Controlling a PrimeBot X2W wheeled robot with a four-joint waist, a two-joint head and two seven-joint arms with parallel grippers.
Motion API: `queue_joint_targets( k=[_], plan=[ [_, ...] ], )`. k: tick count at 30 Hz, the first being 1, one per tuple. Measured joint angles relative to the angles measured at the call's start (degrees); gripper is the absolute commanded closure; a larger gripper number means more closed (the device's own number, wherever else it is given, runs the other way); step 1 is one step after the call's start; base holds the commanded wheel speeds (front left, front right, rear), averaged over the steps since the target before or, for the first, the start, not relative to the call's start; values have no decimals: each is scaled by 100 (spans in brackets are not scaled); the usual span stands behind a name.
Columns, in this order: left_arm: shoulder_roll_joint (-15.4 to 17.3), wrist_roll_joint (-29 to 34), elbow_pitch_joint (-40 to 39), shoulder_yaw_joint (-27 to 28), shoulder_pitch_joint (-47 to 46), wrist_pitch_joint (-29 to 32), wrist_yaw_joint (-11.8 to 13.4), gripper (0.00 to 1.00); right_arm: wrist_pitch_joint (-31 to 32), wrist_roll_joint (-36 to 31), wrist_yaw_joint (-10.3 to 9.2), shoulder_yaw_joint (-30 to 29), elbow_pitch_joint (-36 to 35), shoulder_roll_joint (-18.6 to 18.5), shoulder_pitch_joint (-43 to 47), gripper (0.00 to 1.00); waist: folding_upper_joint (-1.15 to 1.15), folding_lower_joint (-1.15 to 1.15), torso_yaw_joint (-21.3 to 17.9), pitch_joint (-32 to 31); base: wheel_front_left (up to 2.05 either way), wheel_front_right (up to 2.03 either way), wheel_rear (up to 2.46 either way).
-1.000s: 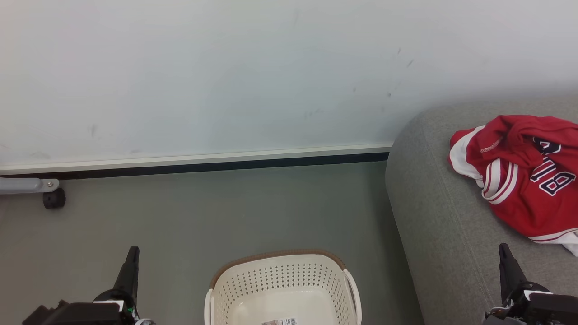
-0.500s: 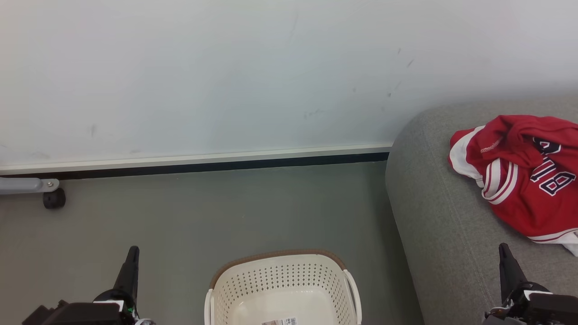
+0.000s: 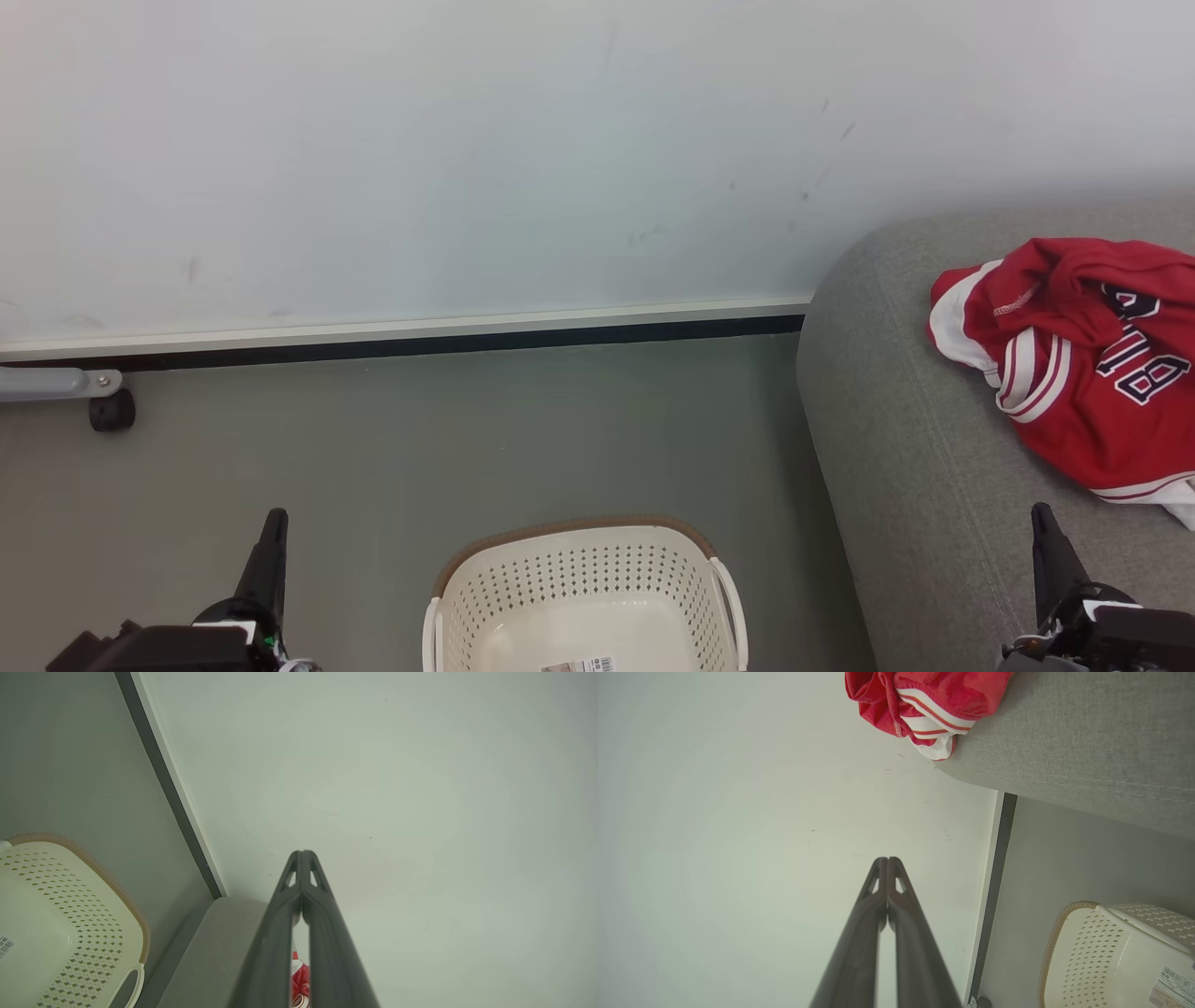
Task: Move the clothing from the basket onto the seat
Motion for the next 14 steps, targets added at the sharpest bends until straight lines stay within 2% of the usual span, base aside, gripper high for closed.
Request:
queue_joint_targets(
  k=[14],
  plan=[
    [0,0,-1,0,0,0,0,100,0,0,0,0,-1,1,0,100,0,0,0,0,0,0,0]
  ],
)
